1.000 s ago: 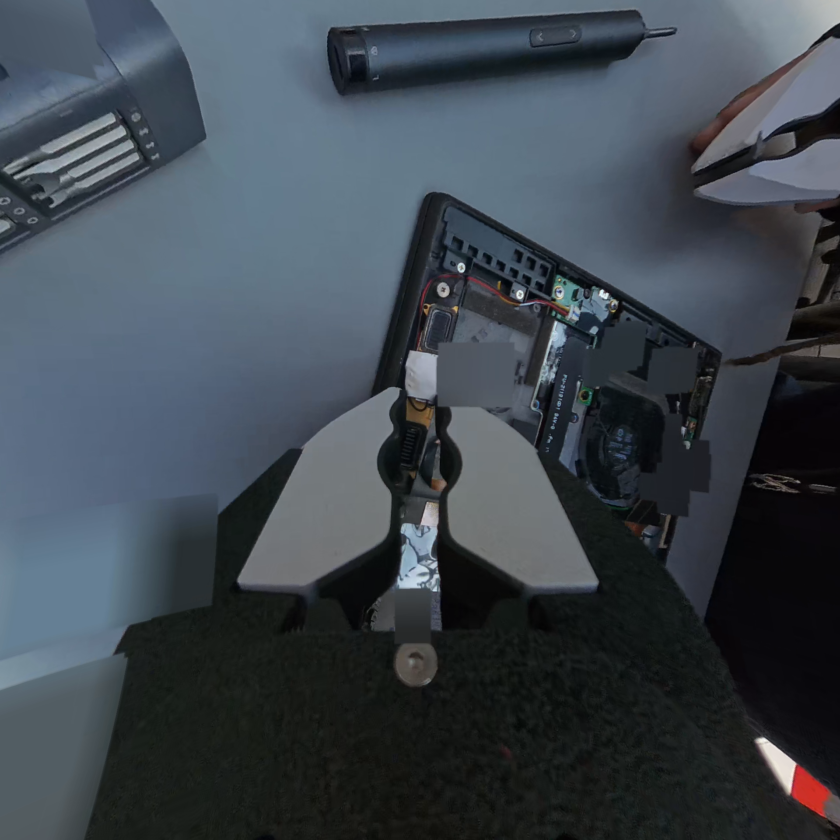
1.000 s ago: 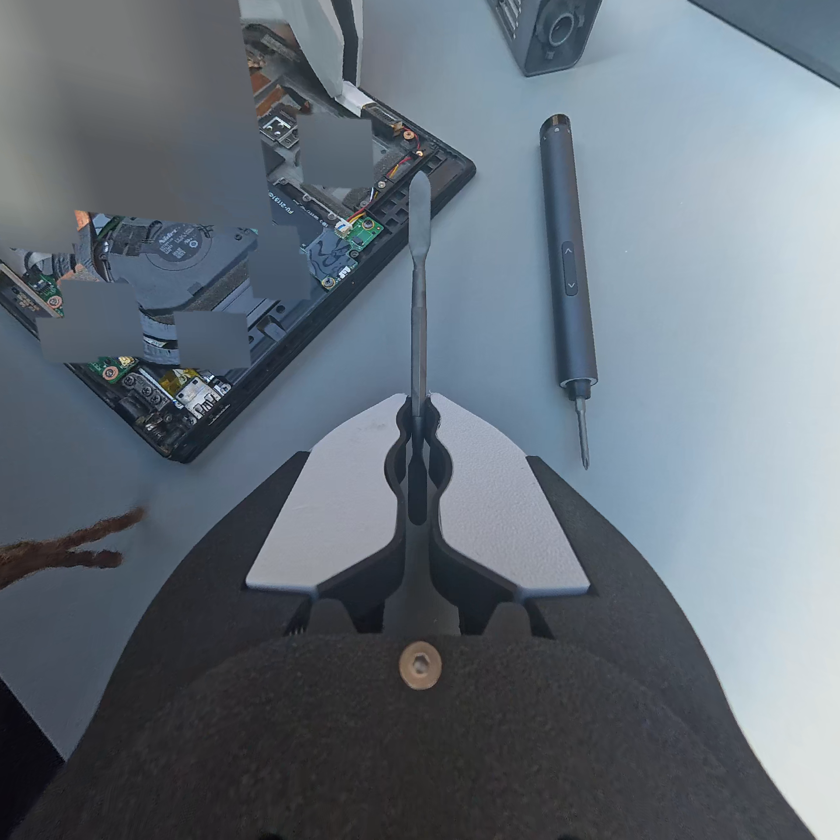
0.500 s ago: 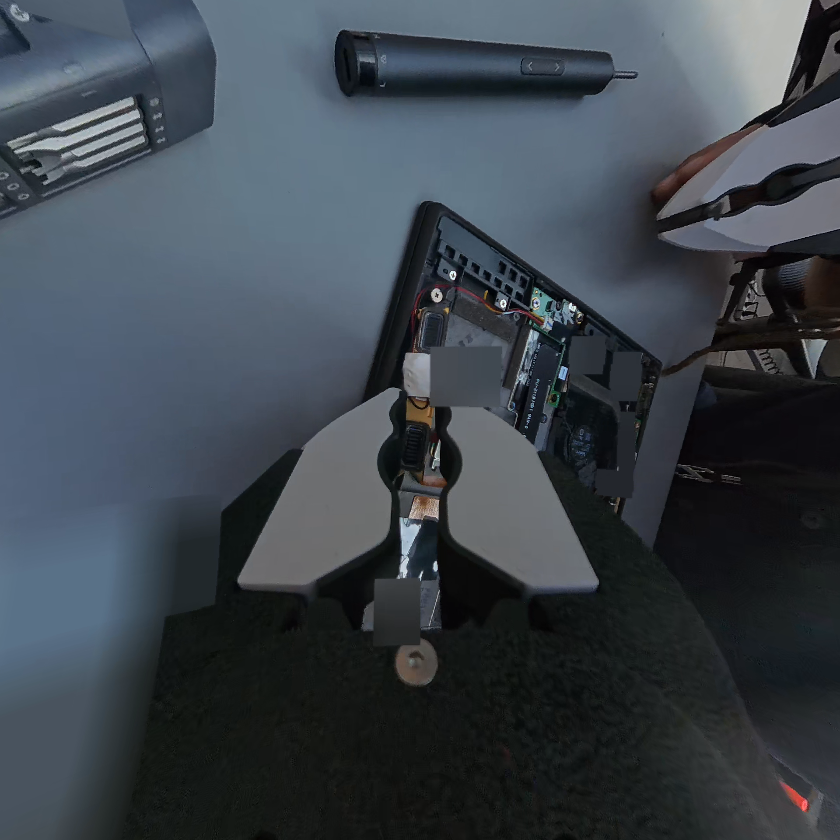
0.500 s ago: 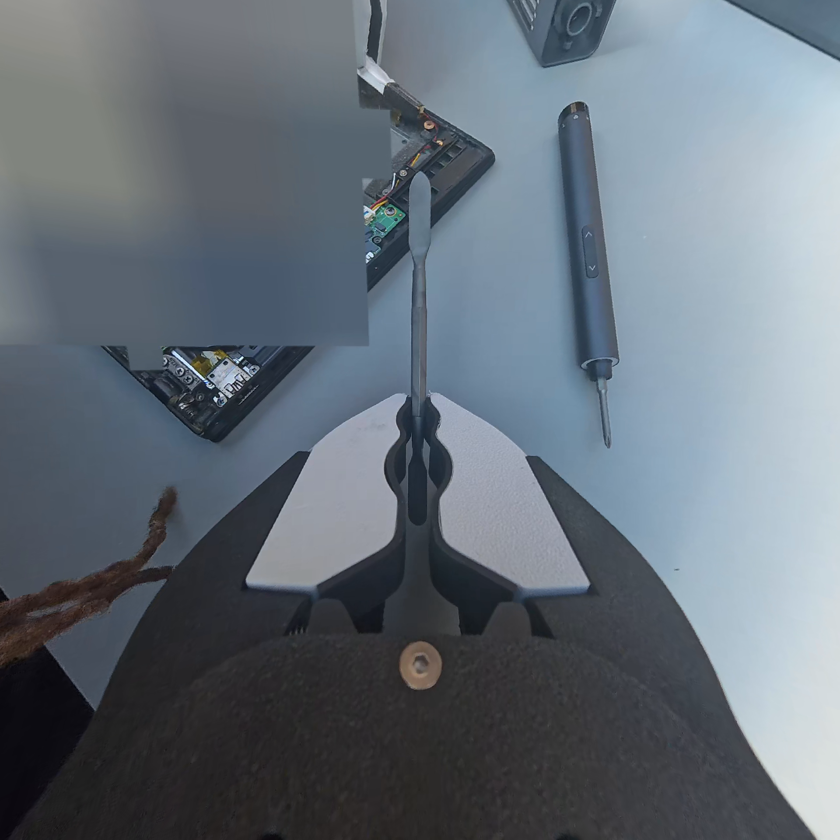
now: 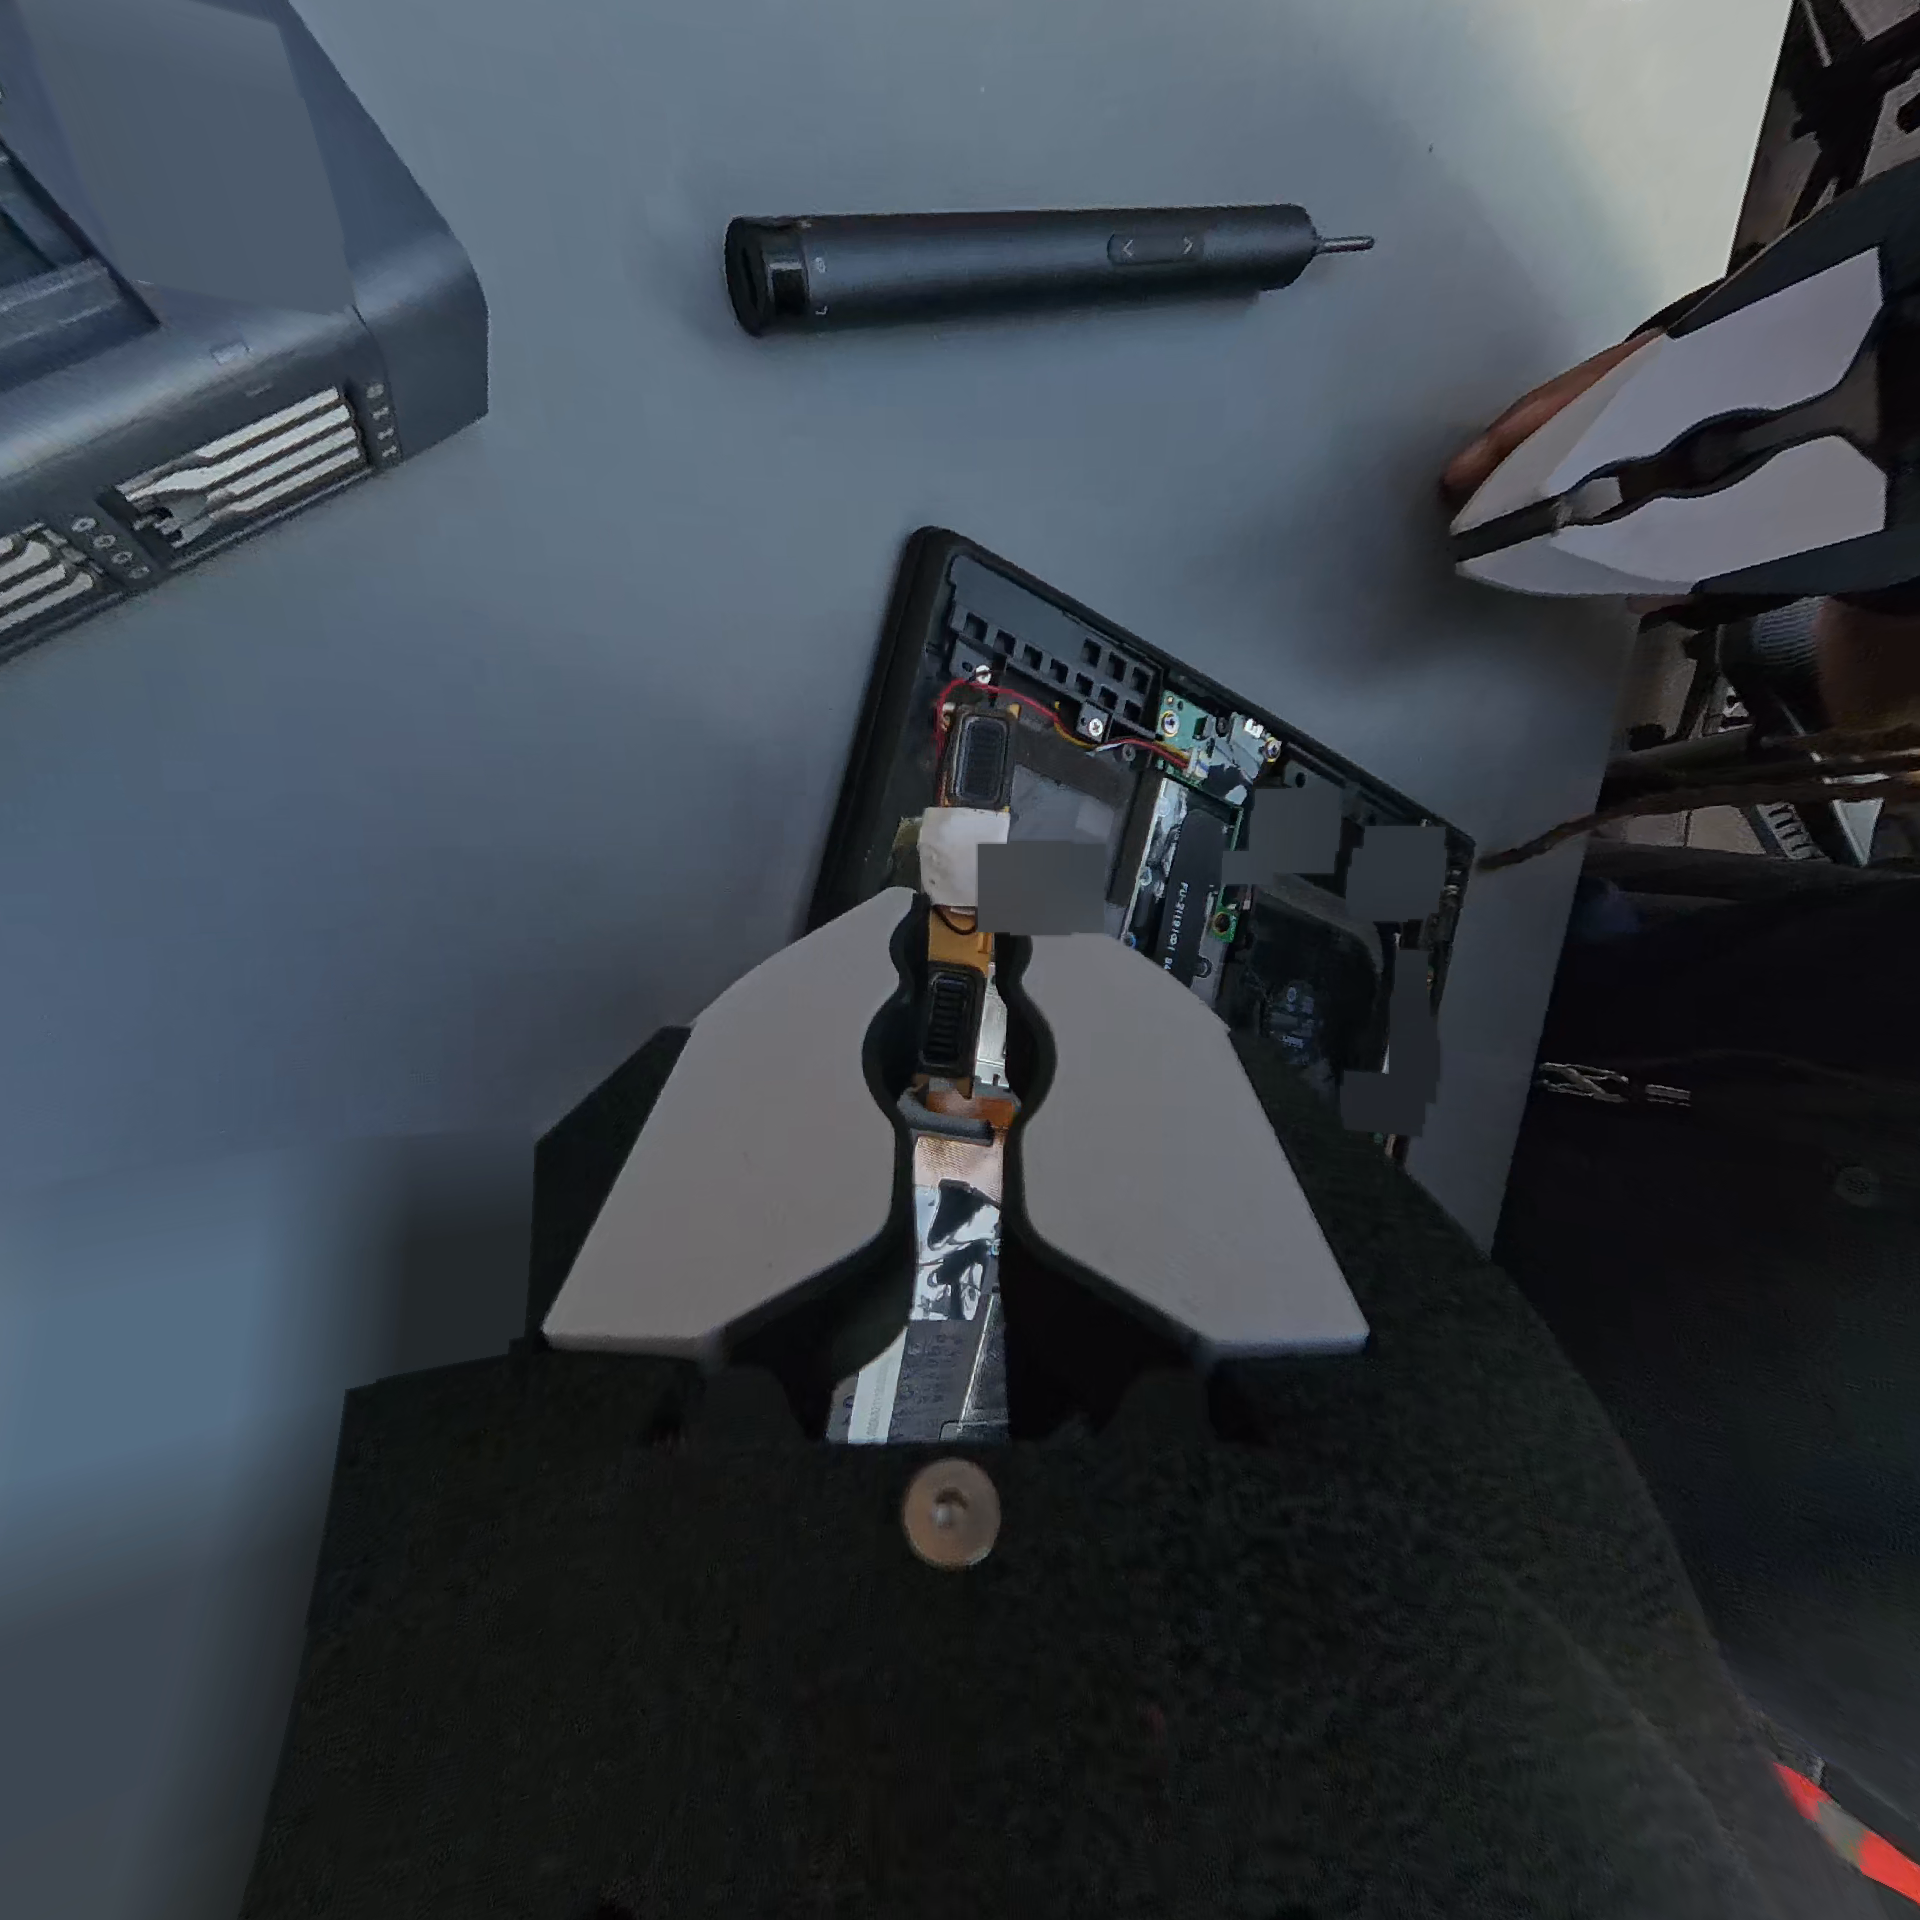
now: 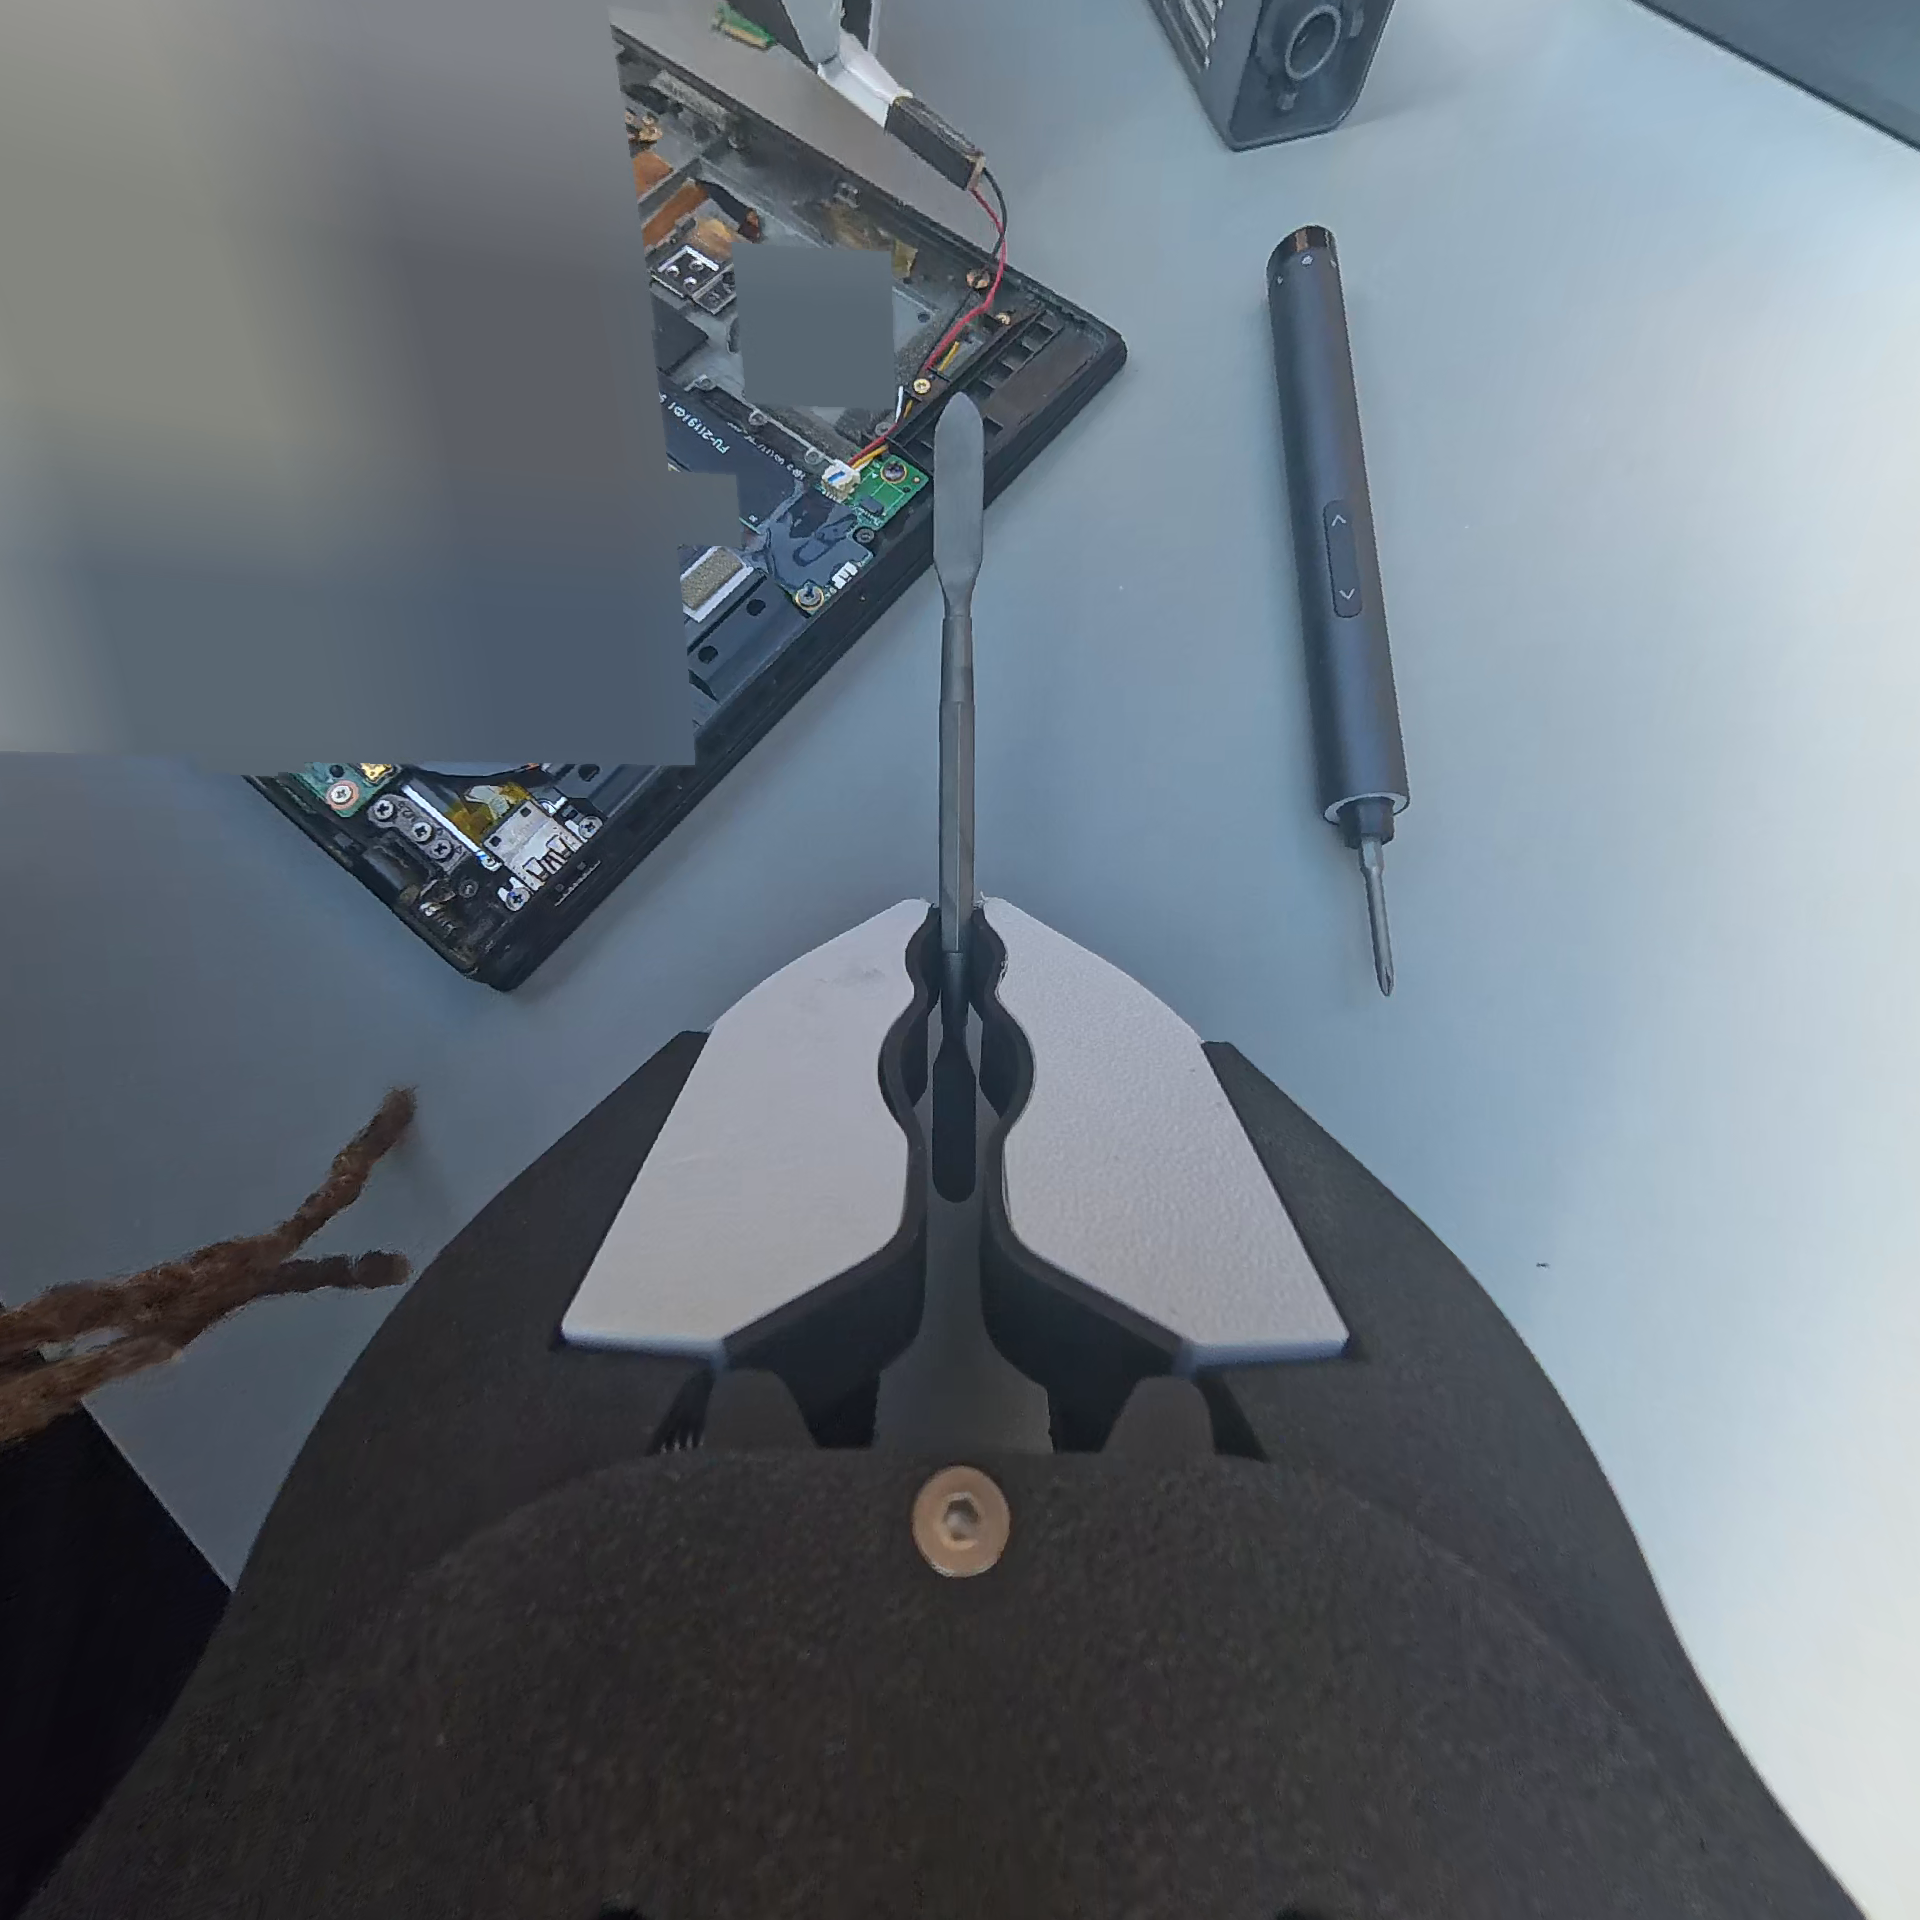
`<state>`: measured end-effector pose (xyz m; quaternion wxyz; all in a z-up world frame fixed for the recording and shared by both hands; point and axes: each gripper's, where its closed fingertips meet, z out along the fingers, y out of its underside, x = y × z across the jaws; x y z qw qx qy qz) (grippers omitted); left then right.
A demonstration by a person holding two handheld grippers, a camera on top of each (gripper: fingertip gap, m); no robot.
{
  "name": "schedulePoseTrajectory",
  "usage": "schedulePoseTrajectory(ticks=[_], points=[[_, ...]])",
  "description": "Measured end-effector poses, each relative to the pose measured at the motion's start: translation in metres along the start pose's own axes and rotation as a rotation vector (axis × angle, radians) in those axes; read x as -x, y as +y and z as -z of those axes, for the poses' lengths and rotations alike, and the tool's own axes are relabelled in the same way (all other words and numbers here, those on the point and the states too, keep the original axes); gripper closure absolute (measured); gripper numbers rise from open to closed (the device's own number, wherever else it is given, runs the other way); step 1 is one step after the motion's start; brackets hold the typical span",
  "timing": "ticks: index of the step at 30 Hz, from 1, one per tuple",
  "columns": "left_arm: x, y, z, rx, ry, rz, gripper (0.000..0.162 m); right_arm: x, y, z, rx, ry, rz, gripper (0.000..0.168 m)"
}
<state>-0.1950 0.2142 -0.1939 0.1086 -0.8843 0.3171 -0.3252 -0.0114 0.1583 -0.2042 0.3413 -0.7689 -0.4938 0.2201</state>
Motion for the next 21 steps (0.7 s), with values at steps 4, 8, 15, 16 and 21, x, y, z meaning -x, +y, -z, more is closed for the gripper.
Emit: schedulePoseTrajectory(ticks=[4,8,15,16,21], points=[[-0.001,-0.002,-0.001,-0.002,-0.020,-0.026,0.151,0.000,0.001,0.002,0.000,0.004,-0.001,0.165],[-0.005,-0.010,0.000,-0.036,-0.021,-0.096,0.151,-0.001,0.001,0.004,0.000,0.011,-0.001,0.165],[-0.025,-0.020,-0.001,-0.037,0.010,-0.259,0.151,-0.003,0.003,0.006,0.004,0.021,-0.005,0.165],[-0.028,-0.021,-0.001,-0.037,0.022,-0.271,0.151,-0.003,0.002,0.006,0.003,0.022,-0.005,0.165],[-0.032,-0.019,0.004,-0.033,0.027,-0.269,0.151,-0.005,0.002,0.007,0.002,0.026,-0.005,0.165]])
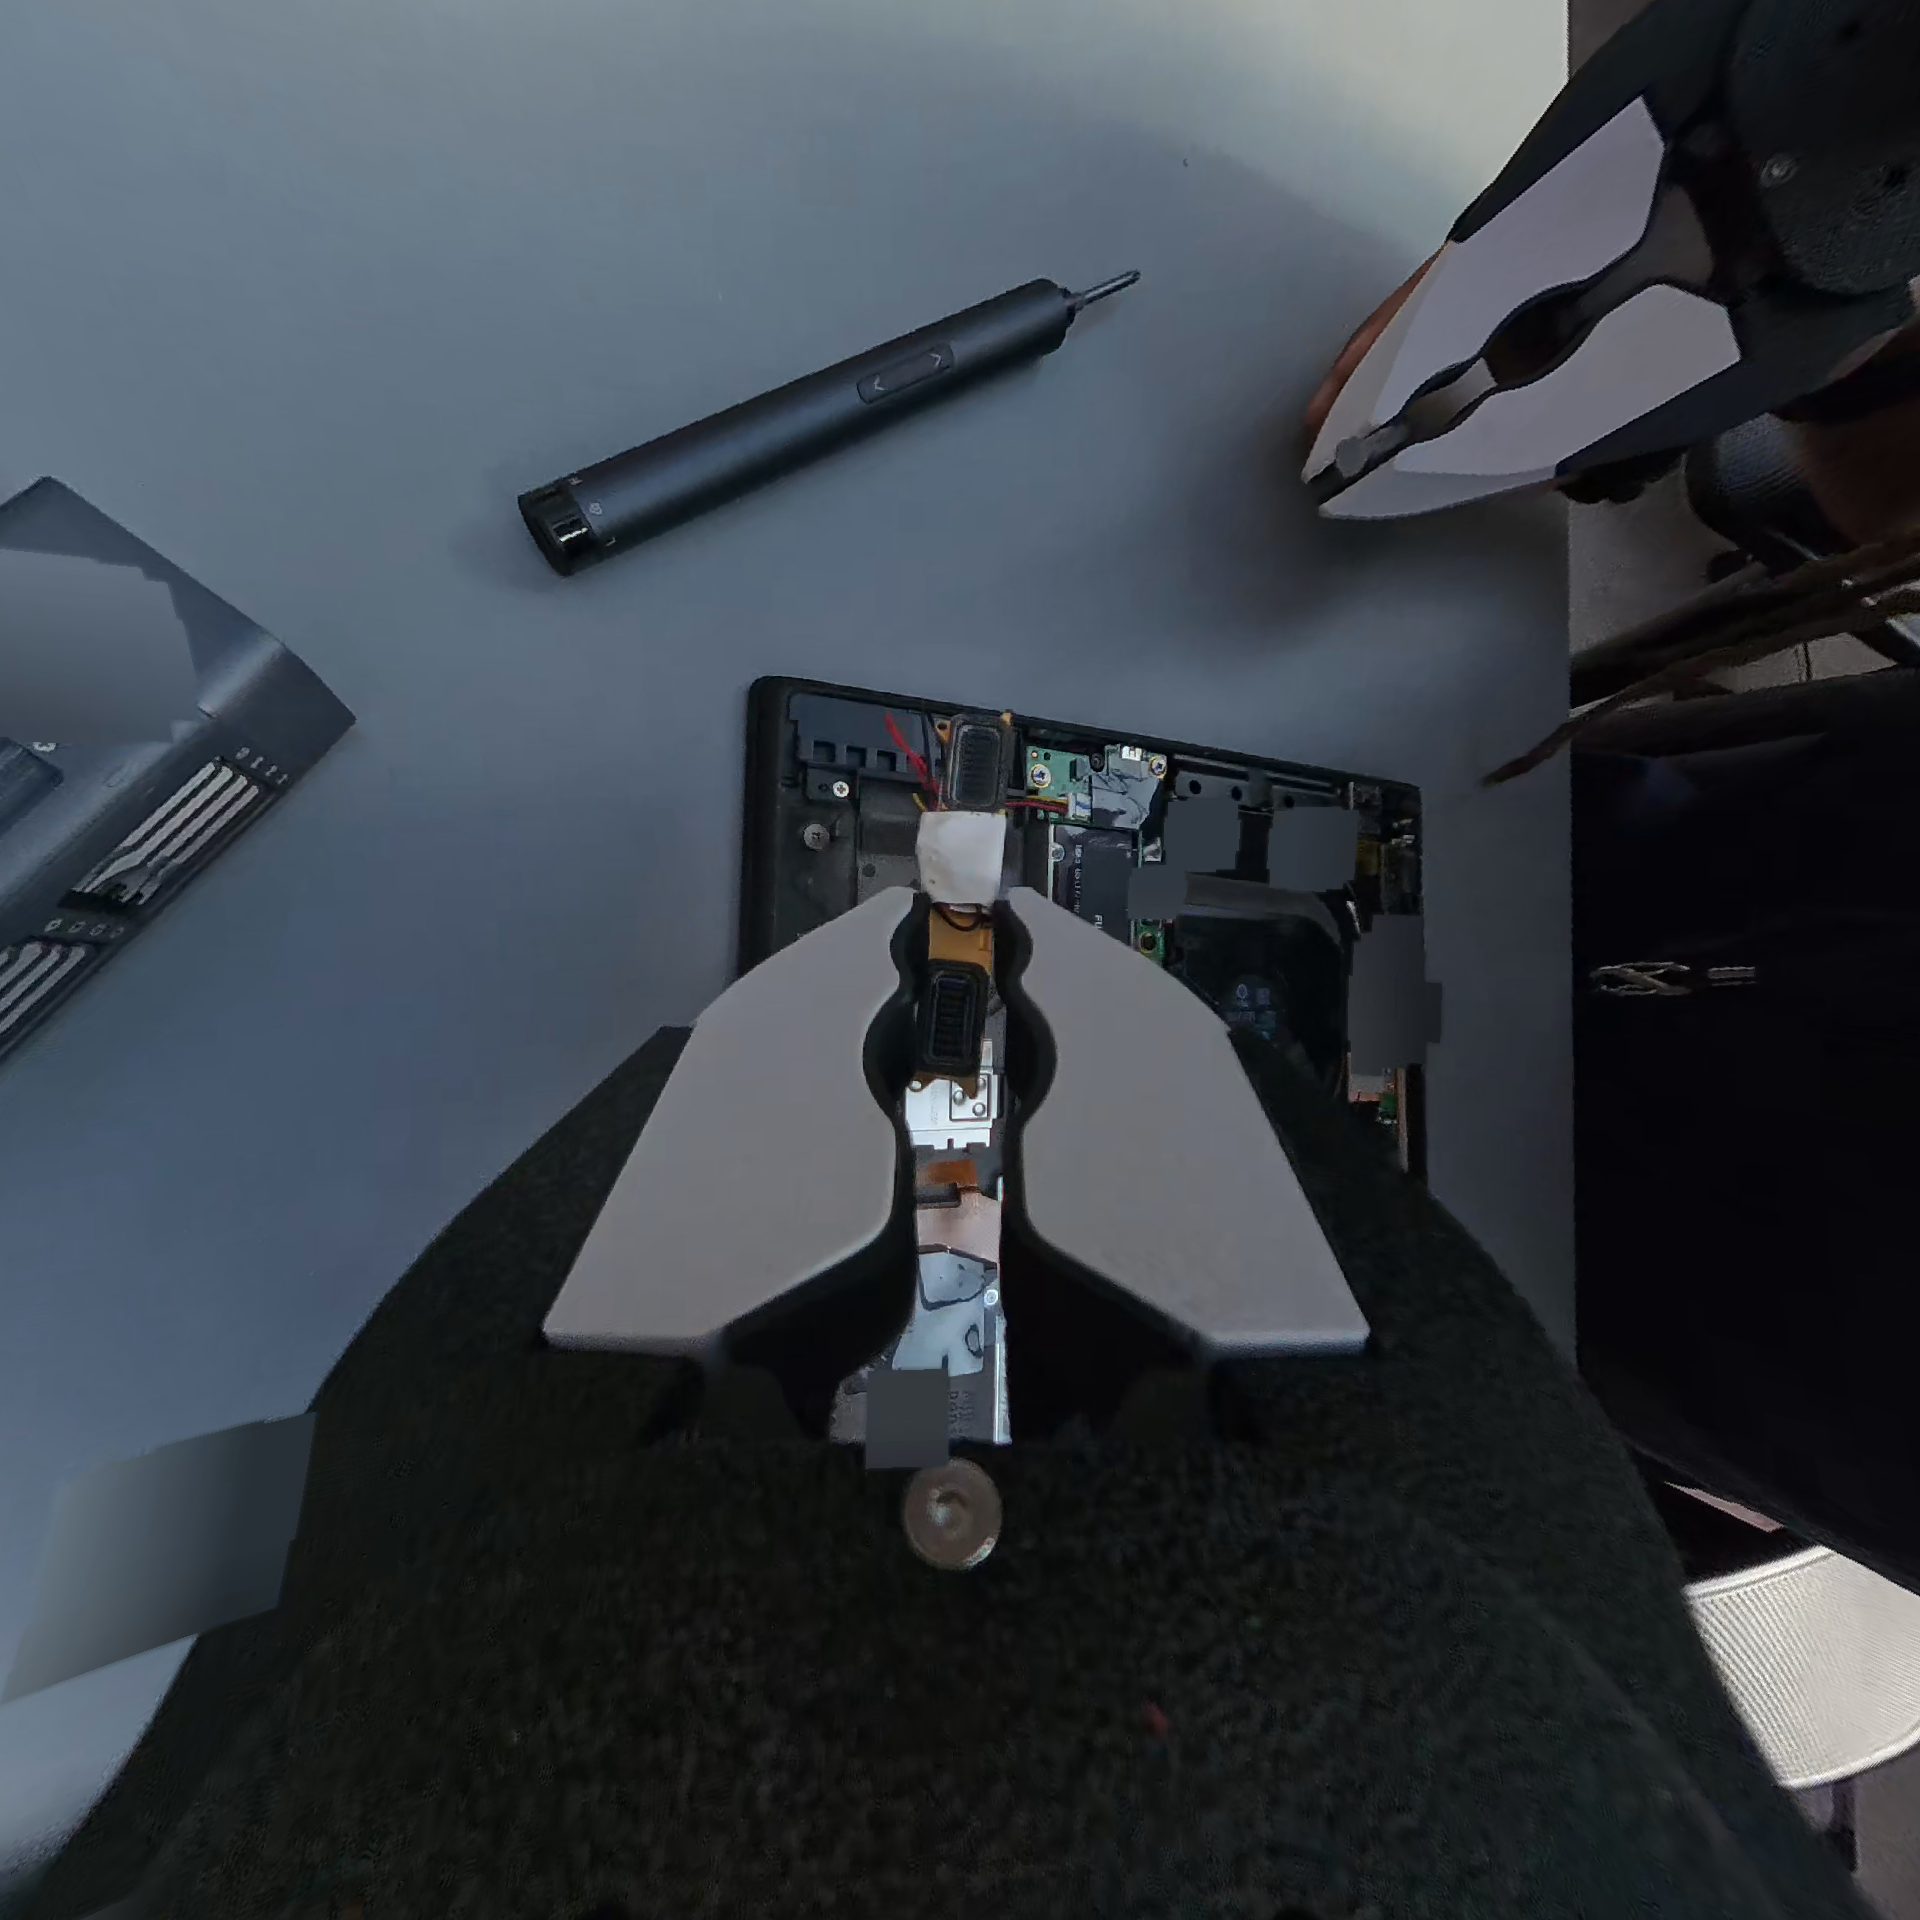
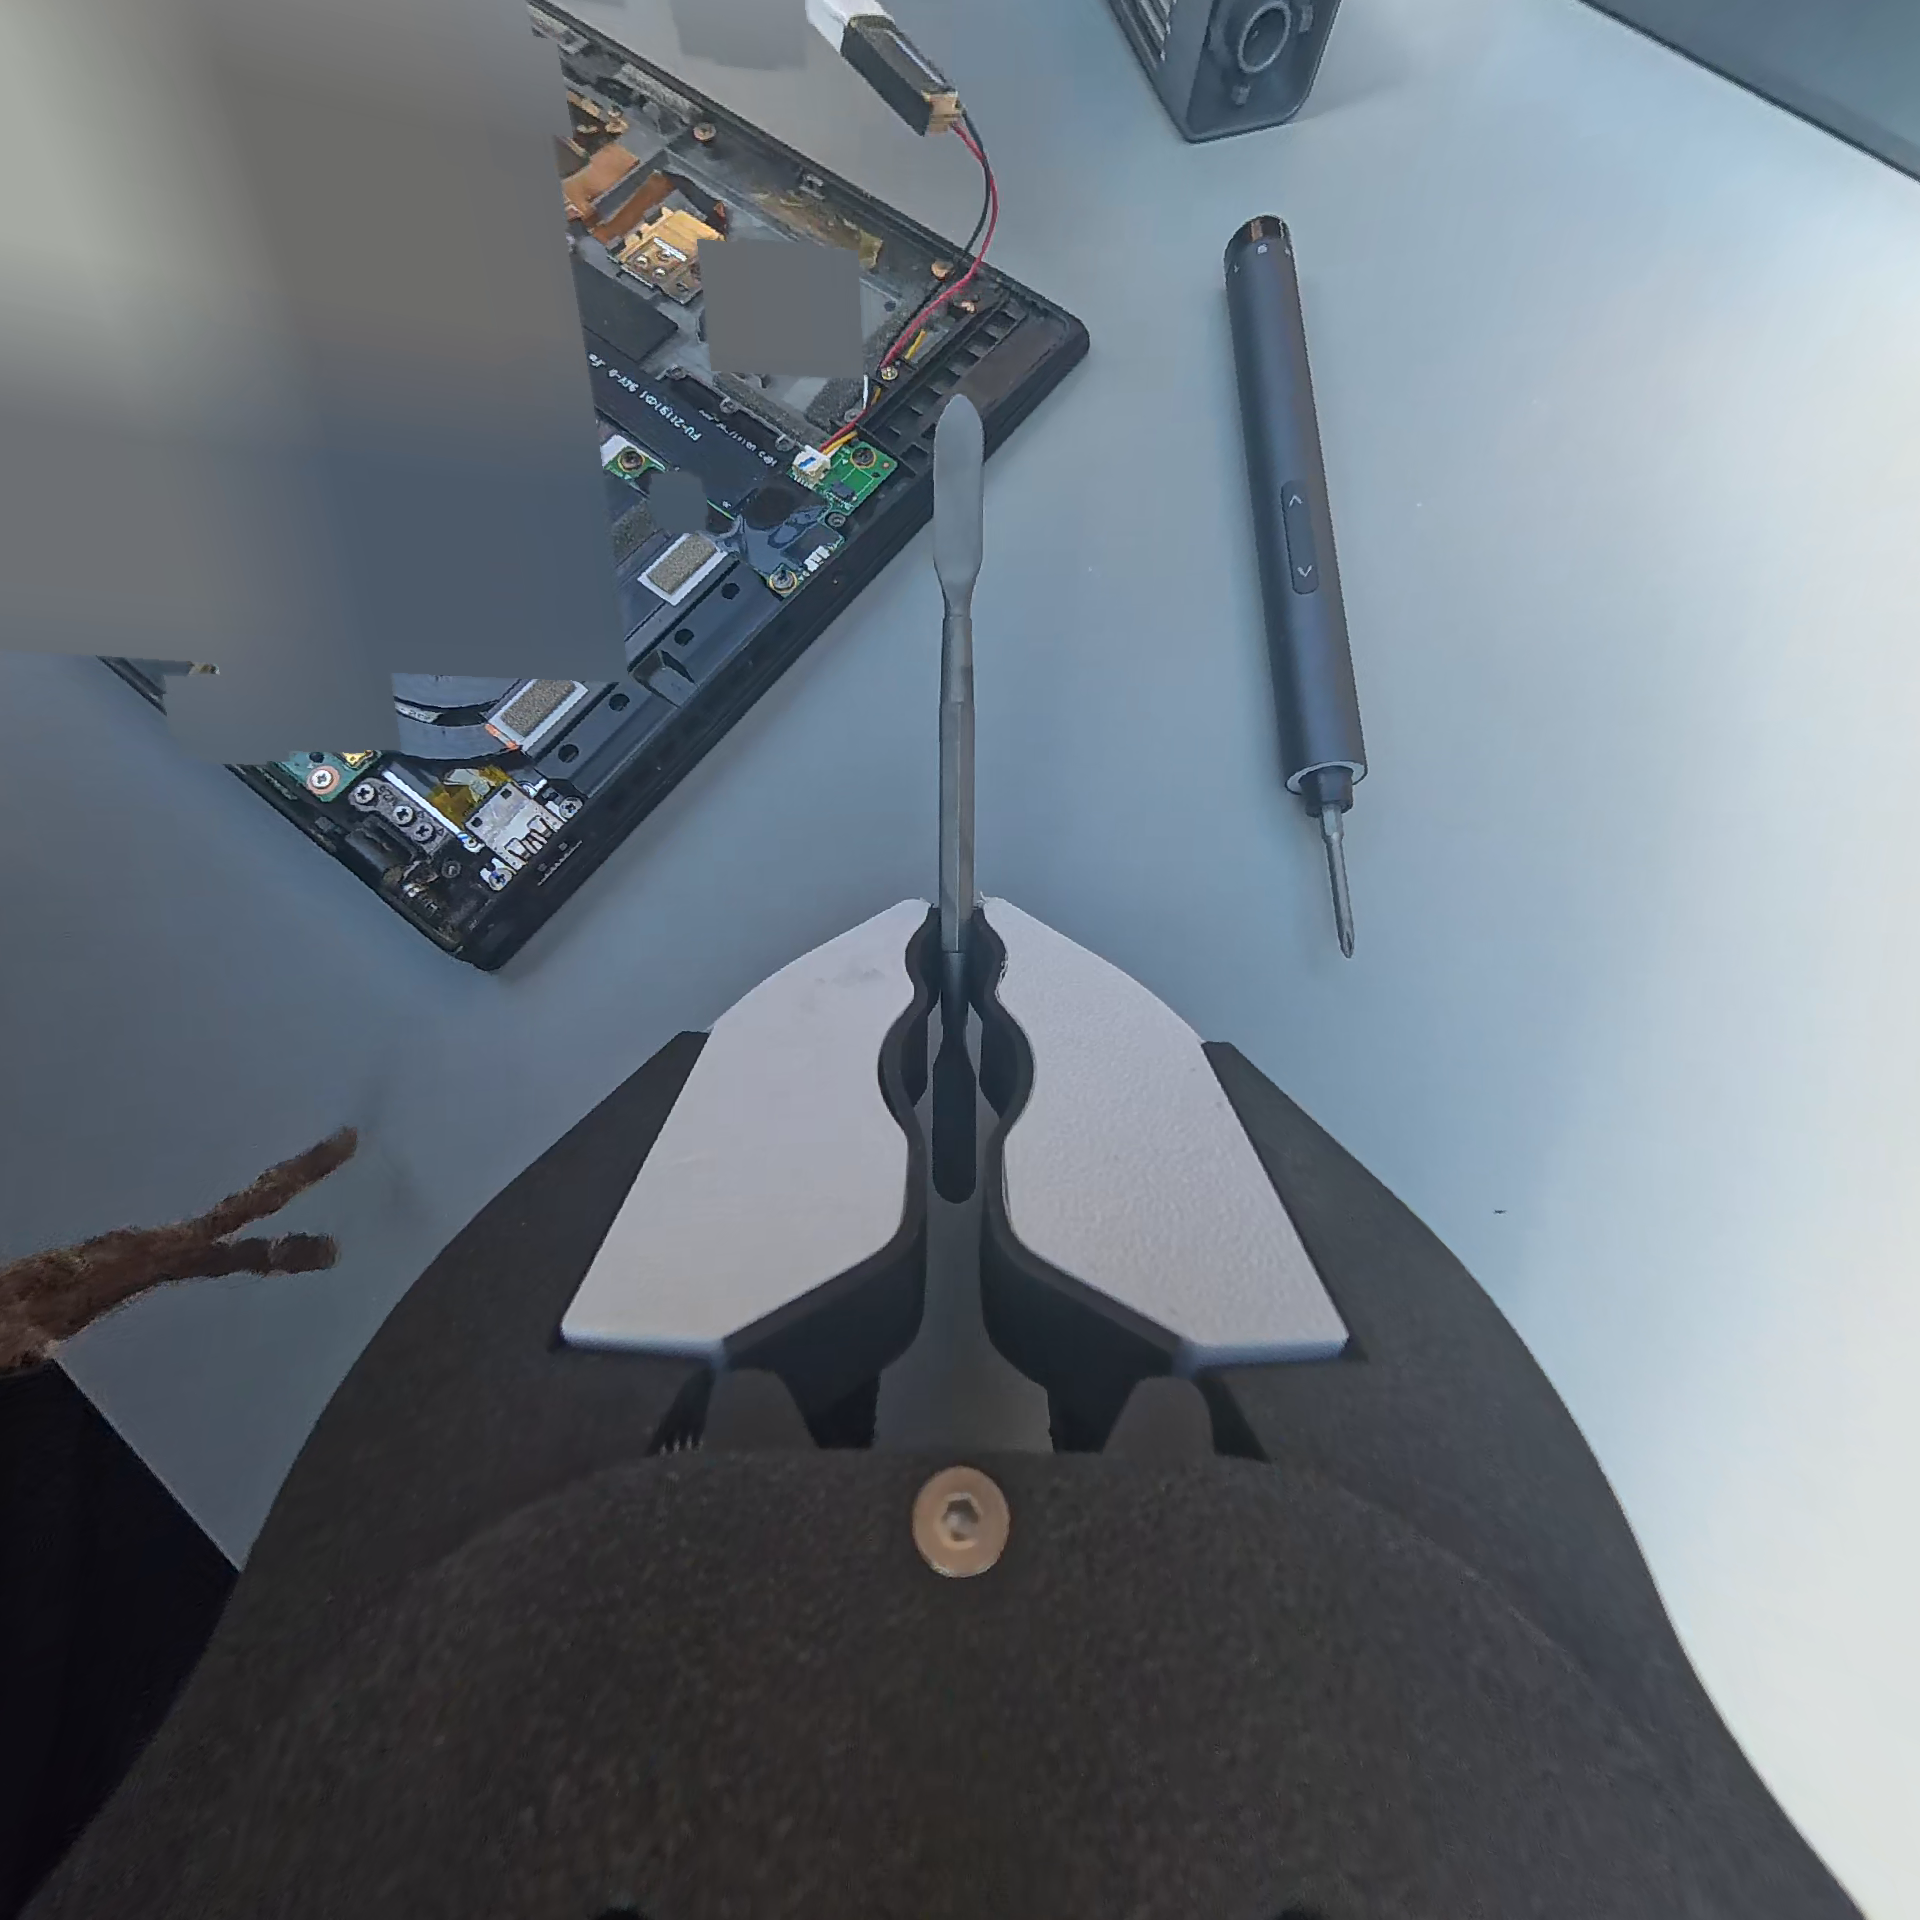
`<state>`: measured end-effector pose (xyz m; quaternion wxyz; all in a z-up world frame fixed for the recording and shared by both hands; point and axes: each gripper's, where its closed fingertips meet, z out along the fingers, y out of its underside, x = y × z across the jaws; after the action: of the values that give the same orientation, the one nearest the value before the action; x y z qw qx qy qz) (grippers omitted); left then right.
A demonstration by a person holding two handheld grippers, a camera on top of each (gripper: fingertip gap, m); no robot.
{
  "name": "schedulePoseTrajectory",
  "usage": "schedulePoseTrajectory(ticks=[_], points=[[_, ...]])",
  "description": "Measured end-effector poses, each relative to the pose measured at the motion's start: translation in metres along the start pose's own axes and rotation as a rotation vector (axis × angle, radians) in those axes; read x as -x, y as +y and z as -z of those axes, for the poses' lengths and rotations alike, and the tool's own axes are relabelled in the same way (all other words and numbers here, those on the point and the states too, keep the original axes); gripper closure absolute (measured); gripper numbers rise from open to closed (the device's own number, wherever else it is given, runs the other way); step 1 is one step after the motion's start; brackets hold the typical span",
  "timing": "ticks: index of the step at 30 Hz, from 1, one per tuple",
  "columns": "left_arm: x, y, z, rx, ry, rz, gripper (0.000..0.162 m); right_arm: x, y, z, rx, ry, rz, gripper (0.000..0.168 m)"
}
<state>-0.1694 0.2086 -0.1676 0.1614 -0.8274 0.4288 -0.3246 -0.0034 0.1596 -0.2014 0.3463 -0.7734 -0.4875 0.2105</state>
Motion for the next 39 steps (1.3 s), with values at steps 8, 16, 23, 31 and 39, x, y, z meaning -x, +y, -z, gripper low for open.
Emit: schedulePoseTrajectory(ticks=[8,16,23,31,39], points=[[0.014,0.016,0.005,0.028,-0.079,0.024,0.151,0.002,-0.002,0.002,-0.005,0.001,0.009,0.165],[0.030,0.039,-0.008,0.123,-0.274,-0.115,0.151,0.003,-0.001,0.002,0.003,0.002,0.006,0.165],[0.030,0.038,-0.013,0.059,-0.385,-0.100,0.151,0.002,-0.001,0.001,0.007,0.002,0.009,0.165],[0.032,0.042,-0.021,0.001,-0.404,-0.066,0.150,0.004,-0.002,0.002,0.010,0.001,0.016,0.165],[0.034,0.043,-0.023,0.065,-0.407,-0.200,0.150,0.002,0.000,0.002,0.036,0.014,0.035,0.165]])
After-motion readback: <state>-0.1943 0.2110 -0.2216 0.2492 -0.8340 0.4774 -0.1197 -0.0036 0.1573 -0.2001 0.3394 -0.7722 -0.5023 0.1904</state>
